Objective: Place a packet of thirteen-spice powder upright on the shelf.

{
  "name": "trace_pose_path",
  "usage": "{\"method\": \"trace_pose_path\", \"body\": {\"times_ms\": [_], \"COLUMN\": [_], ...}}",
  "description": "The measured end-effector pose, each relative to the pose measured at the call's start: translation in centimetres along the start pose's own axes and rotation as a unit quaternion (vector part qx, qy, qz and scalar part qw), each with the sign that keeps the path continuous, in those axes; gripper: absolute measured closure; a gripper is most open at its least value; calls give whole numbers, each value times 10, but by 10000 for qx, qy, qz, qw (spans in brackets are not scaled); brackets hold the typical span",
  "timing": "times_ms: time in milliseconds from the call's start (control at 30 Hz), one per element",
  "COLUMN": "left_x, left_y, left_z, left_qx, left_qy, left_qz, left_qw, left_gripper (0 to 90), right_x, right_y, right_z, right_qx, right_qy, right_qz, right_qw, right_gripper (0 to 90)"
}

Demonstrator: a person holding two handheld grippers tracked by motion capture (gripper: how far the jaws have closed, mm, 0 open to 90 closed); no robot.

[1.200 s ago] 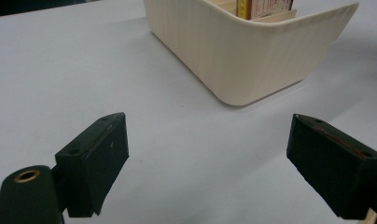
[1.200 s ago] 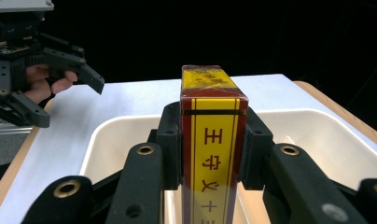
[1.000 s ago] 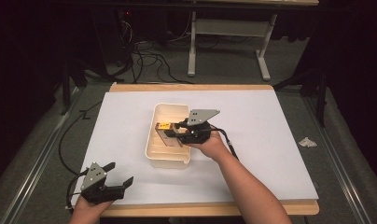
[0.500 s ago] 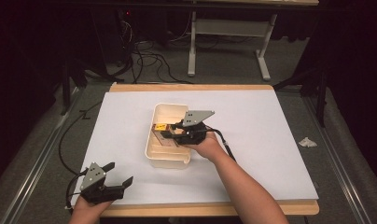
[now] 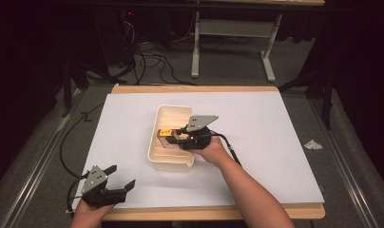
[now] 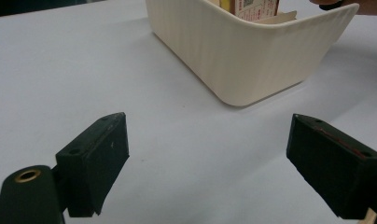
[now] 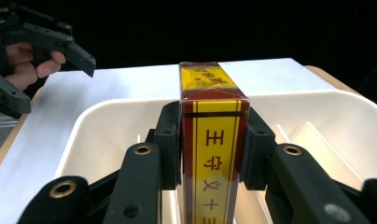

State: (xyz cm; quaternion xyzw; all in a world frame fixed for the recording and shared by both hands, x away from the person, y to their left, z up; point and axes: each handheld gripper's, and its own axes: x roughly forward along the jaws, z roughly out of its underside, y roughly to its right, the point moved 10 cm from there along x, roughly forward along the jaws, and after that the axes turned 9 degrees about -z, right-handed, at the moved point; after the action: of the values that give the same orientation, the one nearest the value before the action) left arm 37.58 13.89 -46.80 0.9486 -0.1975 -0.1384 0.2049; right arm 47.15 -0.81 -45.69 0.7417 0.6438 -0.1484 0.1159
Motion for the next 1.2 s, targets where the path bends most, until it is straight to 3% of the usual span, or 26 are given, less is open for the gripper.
{"method": "trace_pose_path", "body": {"times_ms": [700, 1200], "left_x": [1, 1], "left_y": [0, 0], "left_z": [2, 2], "left_qx": [38, 39], "left_qy": [-27, -3], "left_qz": [-14, -30], "left_qw": [10000, 10000], "left_gripper": [138, 139], "right_x": [-15, -16], "right_y": [-2, -1], "right_z": [27, 30], "right_qx": [129, 169], "right_qy": [-190, -178], "right_qz": [150, 217], "right_qw": [9996, 9995], "right_gripper": [644, 633]}}
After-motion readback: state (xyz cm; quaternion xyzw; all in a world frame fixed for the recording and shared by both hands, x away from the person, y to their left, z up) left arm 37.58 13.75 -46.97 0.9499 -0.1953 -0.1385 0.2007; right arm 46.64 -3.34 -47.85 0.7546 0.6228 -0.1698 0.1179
